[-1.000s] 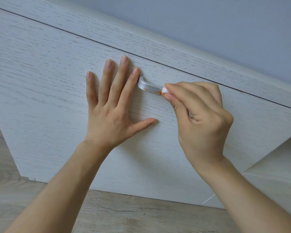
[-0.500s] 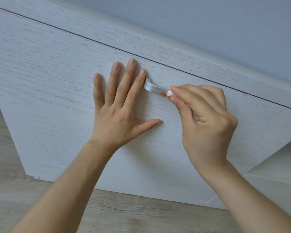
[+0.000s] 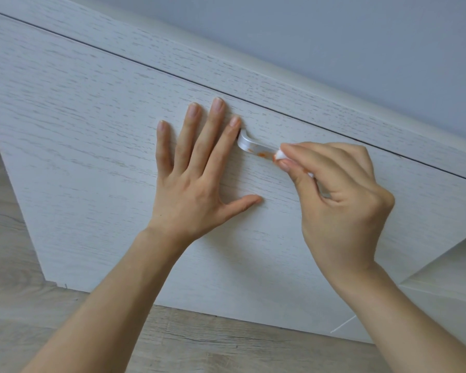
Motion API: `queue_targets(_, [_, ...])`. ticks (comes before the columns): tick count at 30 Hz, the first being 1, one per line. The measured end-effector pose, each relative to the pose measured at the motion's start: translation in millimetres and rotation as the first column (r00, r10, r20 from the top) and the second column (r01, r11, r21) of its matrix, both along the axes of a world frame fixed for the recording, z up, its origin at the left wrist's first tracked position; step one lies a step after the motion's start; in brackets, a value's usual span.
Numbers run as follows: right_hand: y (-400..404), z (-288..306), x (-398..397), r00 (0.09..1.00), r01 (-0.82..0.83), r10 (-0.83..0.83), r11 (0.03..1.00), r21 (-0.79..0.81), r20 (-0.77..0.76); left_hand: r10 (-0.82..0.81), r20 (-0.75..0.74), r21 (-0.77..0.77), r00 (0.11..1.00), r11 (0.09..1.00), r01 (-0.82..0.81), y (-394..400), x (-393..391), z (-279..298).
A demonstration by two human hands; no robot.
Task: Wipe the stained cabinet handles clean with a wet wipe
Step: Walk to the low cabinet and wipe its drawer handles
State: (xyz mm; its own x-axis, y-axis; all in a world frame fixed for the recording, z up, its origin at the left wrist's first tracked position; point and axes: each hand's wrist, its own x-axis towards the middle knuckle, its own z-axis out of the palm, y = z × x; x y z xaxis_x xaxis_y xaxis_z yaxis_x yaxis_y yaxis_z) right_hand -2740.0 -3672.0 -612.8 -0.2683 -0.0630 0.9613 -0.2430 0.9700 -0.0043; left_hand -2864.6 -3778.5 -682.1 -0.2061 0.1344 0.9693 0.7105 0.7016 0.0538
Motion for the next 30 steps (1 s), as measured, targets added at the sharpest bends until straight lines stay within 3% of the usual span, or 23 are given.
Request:
queue_targets(8, [-2, 4, -2, 1.000, -0.007, 0.005, 0.998, 0.058, 0.027, 0.005, 0.007, 0.007, 1.000, 1.000, -0.005, 2, 0, 1])
queue_targets(13, [3, 0, 5, 0.998, -0.067, 0.068, 0.997, -0.038, 0.016, -0.013, 0.014, 0.015, 1.000, 1.000, 0.013, 0, 1, 1])
queue_targets(20, [1, 3, -7, 1.000, -0.028, 0.029, 0.989, 0.143, -0.004, -0.018, 0.008, 0.016, 1.000, 1.000, 0.018, -1, 2, 1])
queue_targets(30, [-2, 1, -7, 0.999, -0.028, 0.031, 0.995, 0.099, -0.021, -0.027, 0.015, 0.007, 1.000, 1.000, 0.027, -2, 2, 1])
